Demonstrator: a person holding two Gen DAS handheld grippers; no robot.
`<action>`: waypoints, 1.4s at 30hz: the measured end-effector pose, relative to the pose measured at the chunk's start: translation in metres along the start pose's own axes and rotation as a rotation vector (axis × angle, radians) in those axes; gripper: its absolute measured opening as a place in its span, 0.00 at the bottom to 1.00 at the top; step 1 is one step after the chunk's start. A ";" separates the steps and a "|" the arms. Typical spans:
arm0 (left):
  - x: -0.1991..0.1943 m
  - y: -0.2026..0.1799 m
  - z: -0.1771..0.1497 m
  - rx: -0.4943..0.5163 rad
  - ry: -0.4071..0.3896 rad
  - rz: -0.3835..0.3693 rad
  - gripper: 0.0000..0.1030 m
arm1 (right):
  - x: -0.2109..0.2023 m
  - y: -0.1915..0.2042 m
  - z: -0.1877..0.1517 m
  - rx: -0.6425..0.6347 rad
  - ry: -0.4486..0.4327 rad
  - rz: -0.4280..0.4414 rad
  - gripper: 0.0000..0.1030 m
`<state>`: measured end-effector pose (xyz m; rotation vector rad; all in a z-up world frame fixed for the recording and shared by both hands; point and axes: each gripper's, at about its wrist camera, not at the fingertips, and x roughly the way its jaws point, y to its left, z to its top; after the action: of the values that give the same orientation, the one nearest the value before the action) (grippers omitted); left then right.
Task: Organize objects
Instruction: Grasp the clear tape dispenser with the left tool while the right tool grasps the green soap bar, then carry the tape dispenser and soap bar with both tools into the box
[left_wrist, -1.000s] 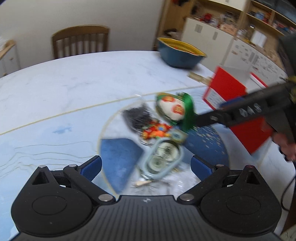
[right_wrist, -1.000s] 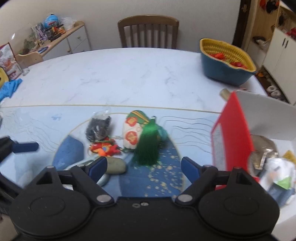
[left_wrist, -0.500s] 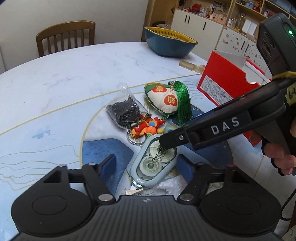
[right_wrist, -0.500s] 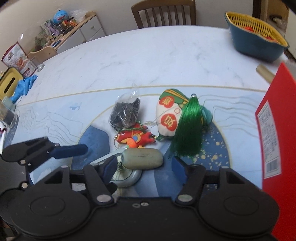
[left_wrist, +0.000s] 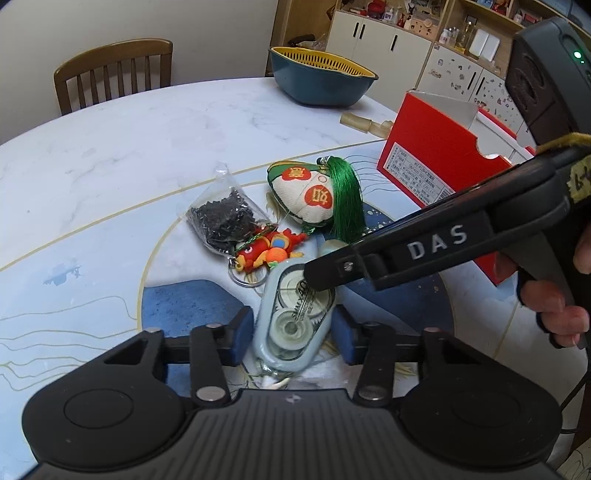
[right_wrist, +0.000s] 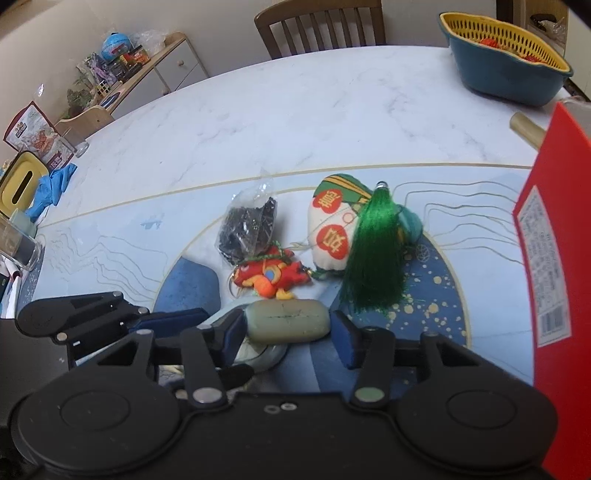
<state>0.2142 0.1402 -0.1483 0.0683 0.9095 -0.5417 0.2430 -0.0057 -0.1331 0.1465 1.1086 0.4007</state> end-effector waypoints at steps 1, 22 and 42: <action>-0.002 -0.001 0.001 0.000 -0.008 0.003 0.31 | -0.003 0.000 0.000 0.000 -0.005 -0.003 0.47; 0.013 -0.031 0.009 0.107 0.042 0.112 0.70 | -0.108 -0.026 -0.035 -0.060 -0.099 -0.034 0.47; 0.013 -0.048 0.016 0.026 0.040 0.197 0.47 | -0.171 -0.071 -0.053 -0.081 -0.153 -0.034 0.47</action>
<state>0.2098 0.0885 -0.1400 0.1909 0.9228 -0.3695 0.1478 -0.1416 -0.0349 0.0854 0.9422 0.3965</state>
